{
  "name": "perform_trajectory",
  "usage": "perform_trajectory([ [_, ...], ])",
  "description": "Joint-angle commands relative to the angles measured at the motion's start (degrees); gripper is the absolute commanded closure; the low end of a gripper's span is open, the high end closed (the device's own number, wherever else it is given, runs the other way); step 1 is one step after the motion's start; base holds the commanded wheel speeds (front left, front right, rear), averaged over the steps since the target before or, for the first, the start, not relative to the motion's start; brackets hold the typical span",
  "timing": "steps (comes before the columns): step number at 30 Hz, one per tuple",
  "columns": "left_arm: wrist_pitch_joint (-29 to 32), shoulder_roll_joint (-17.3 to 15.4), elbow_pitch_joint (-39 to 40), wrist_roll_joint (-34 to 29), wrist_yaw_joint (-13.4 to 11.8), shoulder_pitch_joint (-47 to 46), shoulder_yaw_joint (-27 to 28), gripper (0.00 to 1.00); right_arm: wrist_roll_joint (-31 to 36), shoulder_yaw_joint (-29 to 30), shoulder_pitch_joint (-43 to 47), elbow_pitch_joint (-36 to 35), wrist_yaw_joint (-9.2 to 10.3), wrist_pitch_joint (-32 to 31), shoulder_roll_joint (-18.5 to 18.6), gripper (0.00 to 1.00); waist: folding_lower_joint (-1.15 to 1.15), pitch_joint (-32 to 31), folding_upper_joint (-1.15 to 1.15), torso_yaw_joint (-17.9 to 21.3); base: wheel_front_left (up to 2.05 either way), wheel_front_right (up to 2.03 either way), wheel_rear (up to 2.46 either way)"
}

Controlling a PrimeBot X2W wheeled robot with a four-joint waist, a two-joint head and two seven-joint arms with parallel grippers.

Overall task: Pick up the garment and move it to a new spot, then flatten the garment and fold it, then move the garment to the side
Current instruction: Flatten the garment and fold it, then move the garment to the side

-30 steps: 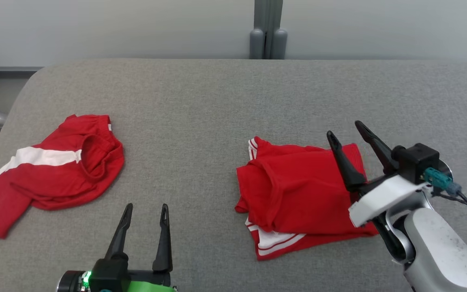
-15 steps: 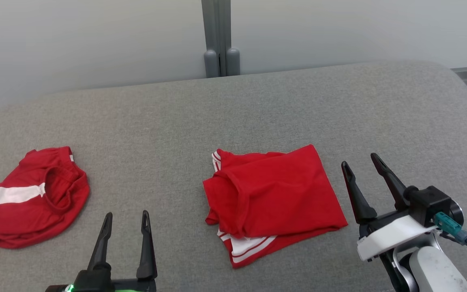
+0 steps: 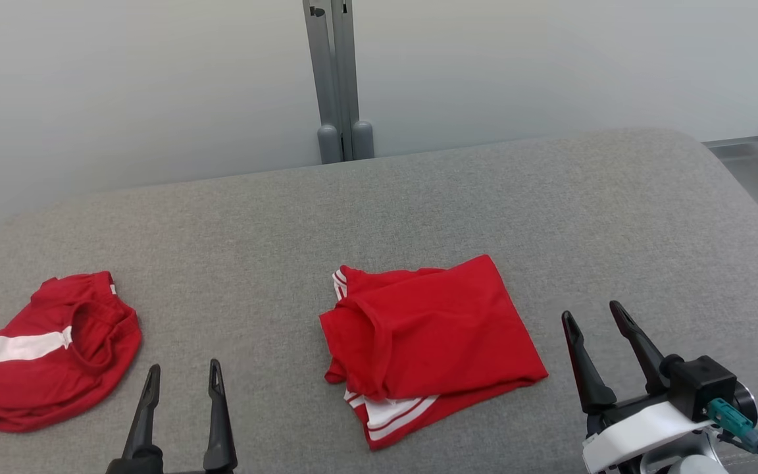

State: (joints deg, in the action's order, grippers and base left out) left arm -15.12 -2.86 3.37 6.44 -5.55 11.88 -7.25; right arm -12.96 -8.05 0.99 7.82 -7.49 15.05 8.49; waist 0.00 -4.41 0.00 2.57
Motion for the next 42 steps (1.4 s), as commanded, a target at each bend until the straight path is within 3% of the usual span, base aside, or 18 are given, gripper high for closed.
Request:
perform_trajectory([
  [1, -0.02, -0.08, 0.03, -0.4, 0.18, 1.04, 0.29, 0.0, 0.66, 0.13, 0.71, -0.29, 0.01, 0.15, -0.3, 0.0, 0.0, -0.19, 0.0, -0.05, 0.0, 0.0, 0.0],
  [42, -0.03, -0.08, -1.07, -0.86, 0.81, 1.52, -0.97, 0.0, -0.11, -0.33, 0.85, 1.16, 0.01, 0.16, -0.9, 0.0, 0.0, -0.49, 0.0, -1.0, 0.0, 0.0, 0.0],
])
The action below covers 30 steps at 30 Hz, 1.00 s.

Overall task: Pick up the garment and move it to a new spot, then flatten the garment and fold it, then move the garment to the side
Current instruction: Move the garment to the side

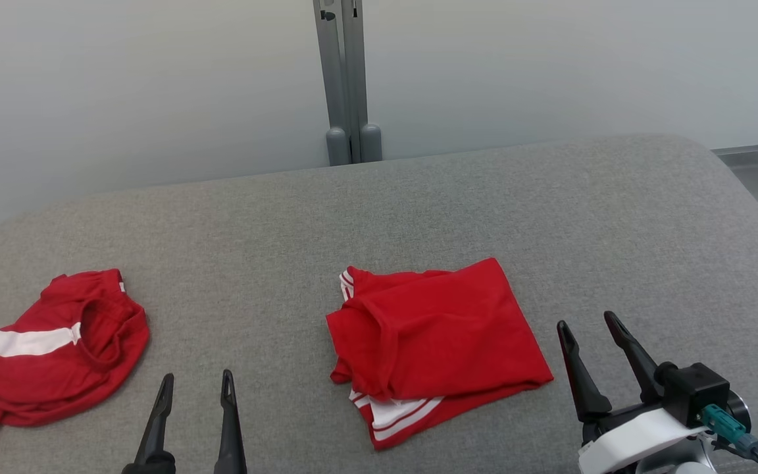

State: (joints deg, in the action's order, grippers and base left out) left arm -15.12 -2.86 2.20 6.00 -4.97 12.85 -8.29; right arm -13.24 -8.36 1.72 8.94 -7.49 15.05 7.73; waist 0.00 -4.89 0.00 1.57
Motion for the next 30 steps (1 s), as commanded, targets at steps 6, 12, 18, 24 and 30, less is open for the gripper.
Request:
perform_trajectory([
  [6, -0.02, -0.08, 0.28, -0.29, -0.04, 0.78, 0.17, 0.0, 0.25, -0.27, 0.16, 0.21, 0.01, 0.16, -0.23, 0.0, 0.0, -0.18, 0.0, -0.06, 0.0, 0.0, 0.0],
  [12, -0.02, -0.08, 0.28, -0.04, -0.02, 0.61, 0.12, 0.0, 0.21, -0.3, -0.08, 0.16, 0.01, 0.16, -0.28, 0.0, 0.0, 0.04, 0.0, -0.15, 0.0, 0.0, 0.0],
  [18, -0.02, -0.08, 0.11, -0.11, 0.11, 0.15, 0.12, 0.0, 0.06, -0.32, -0.34, 0.16, 0.01, 0.16, -0.41, 0.0, 0.0, 0.36, 0.0, -0.35, 0.0, 0.0, 0.0],
  [24, -0.02, -0.08, 0.22, -0.07, -0.02, 0.07, -0.1, 0.0, -0.16, -0.22, -0.43, 0.12, 0.01, 0.16, -0.5, 0.0, 0.0, 0.75, 0.0, -0.53, 0.0, 0.0, 0.0],
  [30, -0.02, -0.08, 0.25, -0.02, 0.27, -0.78, -0.36, 0.0, -0.67, -1.24, -2.09, 1.08, 0.01, 0.16, -0.29, 0.0, 0.0, 2.5, 0.0, -0.57, 0.0, 0.0, 0.0],
])
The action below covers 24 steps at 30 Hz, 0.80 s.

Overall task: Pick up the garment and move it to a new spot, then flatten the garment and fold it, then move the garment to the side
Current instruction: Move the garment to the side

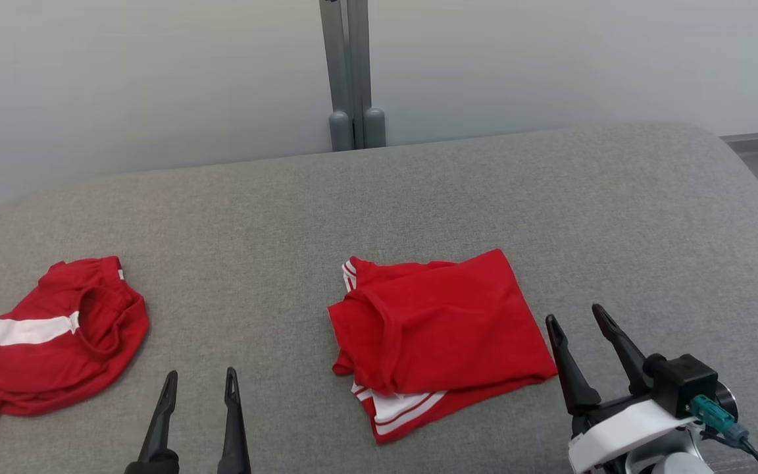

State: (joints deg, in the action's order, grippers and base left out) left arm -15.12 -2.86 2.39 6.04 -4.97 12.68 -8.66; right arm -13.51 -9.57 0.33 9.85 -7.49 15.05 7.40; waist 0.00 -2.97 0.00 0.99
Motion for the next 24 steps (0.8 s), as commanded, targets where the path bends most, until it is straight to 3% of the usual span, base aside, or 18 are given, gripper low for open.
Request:
perform_trajectory([
  [1, -0.02, -0.08, 0.04, -0.08, 0.35, -0.71, -0.12, 0.0, -0.71, -0.44, -1.12, 0.52, 0.01, 0.16, 0.12, 0.0, 0.0, 0.95, 0.0, 0.01, 0.0, 0.0, 0.0],
  [8, -0.02, -0.08, -0.25, -0.42, 0.9, -2.45, -1.21, 0.0, -3.52, -1.73, -6.41, 5.13, 0.03, 0.16, 2.13, 0.0, 0.0, 3.79, 0.0, -1.08, 0.0, 0.0, 0.0],
  [12, -0.02, -0.09, -0.15, -0.6, 1.24, -3.83, -1.89, 0.0, -7.04, -3.77, -10.27, 11.37, 0.03, 0.16, 3.92, 0.0, 0.0, 6.0, 0.0, -1.99, 0.0, 0.0, 0.0],
  [19, -0.02, -0.08, -0.13, -0.71, 1.87, -7.0, -3.14, 0.0, -15.98, -10.27, -19.63, 22.78, 0.02, -0.16, 8.68, 0.0, 0.0, 10.66, 0.0, -3.86, 0.0, 0.0, 0.0],
  [24, -0.02, -0.08, -0.4, -0.36, 1.98, -8.85, -3.75, 0.0, -25.01, -16.49, -24.75, 26.85, 0.01, -3.94, 11.44, 0.0, 0.0, 13.38, 0.0, -4.95, 0.0, 0.0, 0.0],
])
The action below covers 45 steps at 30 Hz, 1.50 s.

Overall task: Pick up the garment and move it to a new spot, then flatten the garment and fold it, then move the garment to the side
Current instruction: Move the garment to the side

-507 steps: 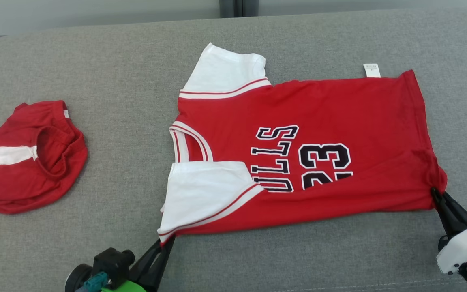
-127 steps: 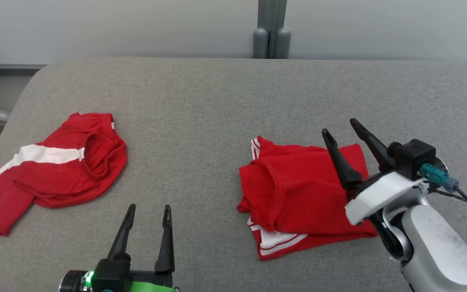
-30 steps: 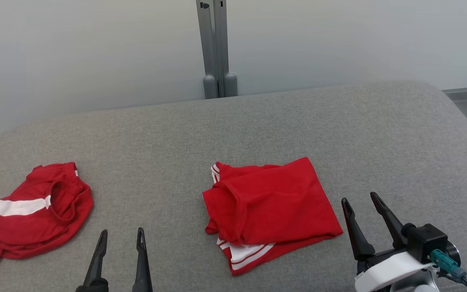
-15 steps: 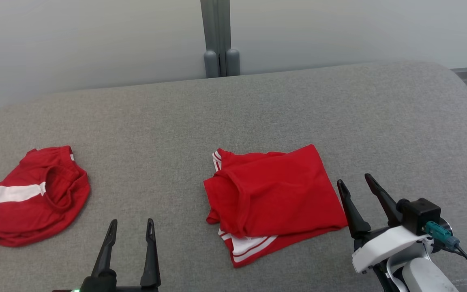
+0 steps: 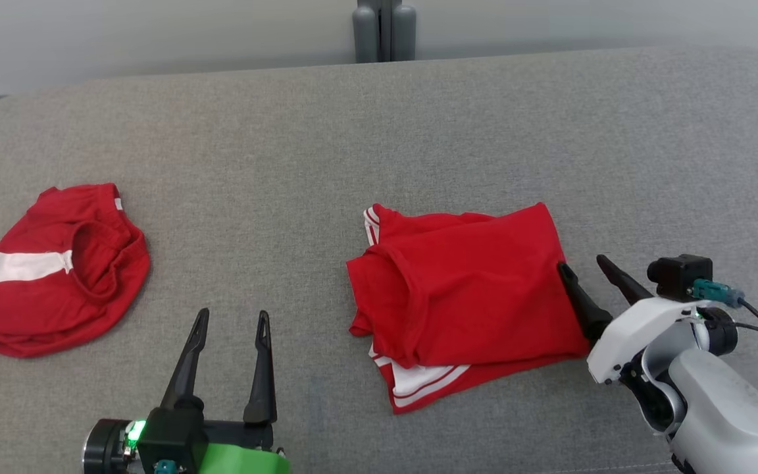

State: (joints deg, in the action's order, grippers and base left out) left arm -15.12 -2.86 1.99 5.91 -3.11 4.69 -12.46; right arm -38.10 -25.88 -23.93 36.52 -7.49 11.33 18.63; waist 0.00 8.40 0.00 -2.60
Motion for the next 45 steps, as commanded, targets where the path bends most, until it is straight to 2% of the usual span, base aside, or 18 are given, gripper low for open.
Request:
perform_trajectory([
  [1, -0.01, -0.08, 0.0, -0.11, 0.14, -1.29, -0.08, 0.0, -2.67, -1.69, -1.34, 0.46, 0.01, -1.45, 0.86, 0.0, 0.0, 2.52, 0.0, -1.6, 0.0, 0.0, 0.0],
  [7, -0.02, -0.08, 0.03, 0.42, 0.04, -3.28, -1.08, 0.0, -11.41, -7.57, -4.52, 1.45, 0.01, -5.02, 4.38, 0.0, 0.0, 5.22, 0.0, -2.88, 0.0, 0.0, 0.0],
  [8, -0.02, -0.08, 0.04, 0.42, -0.01, -3.57, -1.24, 0.0, -12.82, -8.52, -4.86, 1.49, 0.01, -5.33, 4.8, 0.27, 0.0, 5.64, 0.0, -3.06, 0.0, 0.0, 0.0],
  [9, -0.02, -0.08, 0.04, 0.45, -0.05, -3.79, -1.32, 0.0, -13.72, -9.39, -5.11, 1.33, 0.01, -5.65, 5.16, 0.59, 0.0, 5.9, 0.0, -3.16, 0.0, 0.0, 0.0],
  [10, -0.02, -0.08, 0.06, 0.48, -0.1, -3.95, -1.39, 0.0, -14.55, -10.19, -5.31, 1.13, 0.01, -5.83, 5.53, 0.77, 0.0, 6.2, 0.0, -3.23, 0.0, 0.0, 0.0],
  [11, -0.02, -0.08, 0.07, 0.53, -0.17, -4.18, -1.45, 0.0, -15.51, -11.31, -5.55, 0.74, 0.01, -5.83, 6.02, 1.0, 0.0, 6.48, 0.0, -3.27, 0.0, 0.0, 0.0],
  [17, -0.02, -0.08, 0.35, 0.78, -0.09, -5.41, -1.67, 0.0, -16.39, -14.52, -8.84, -0.3, 0.08, -1.5, 11.12, 1.0, 0.0, 8.48, 0.0, -2.63, 0.0, 0.0, 0.0],
  [22, -0.01, -0.08, 3.1, 0.71, 0.96, -7.09, -2.32, 0.0, -15.19, -13.97, -13.92, 1.14, 0.07, 1.76, 14.88, 1.0, 0.0, 11.37, 0.0, -1.09, 0.0, 0.0, 0.0],
  [32, -0.01, -0.09, 6.76, -2.09, 3.28, -12.57, -3.09, 0.0, -14.2, -8.36, -25.49, 5.25, 0.07, 3.06, 26.0, 1.0, 0.0, 21.38, 0.0, 1.75, 0.0, 0.0, 0.0],
  [39, -0.02, -0.1, 8.19, -4.24, 5.17, -15.55, -3.42, 0.0, -12.92, -2.48, -29.52, 8.16, 0.06, 3.61, 33.29, 1.0, 0.0, 27.29, 0.0, 2.23, 0.0, 0.0, 0.0],
  [45, -0.01, -0.53, 9.2, -5.18, 6.15, -16.82, -3.34, 0.0, -7.8, 2.35, -32.48, 10.18, 0.06, 3.89, 38.56, 1.0, 0.0, 30.49, 0.0, 1.8, 0.0, 0.0, 0.0],
])
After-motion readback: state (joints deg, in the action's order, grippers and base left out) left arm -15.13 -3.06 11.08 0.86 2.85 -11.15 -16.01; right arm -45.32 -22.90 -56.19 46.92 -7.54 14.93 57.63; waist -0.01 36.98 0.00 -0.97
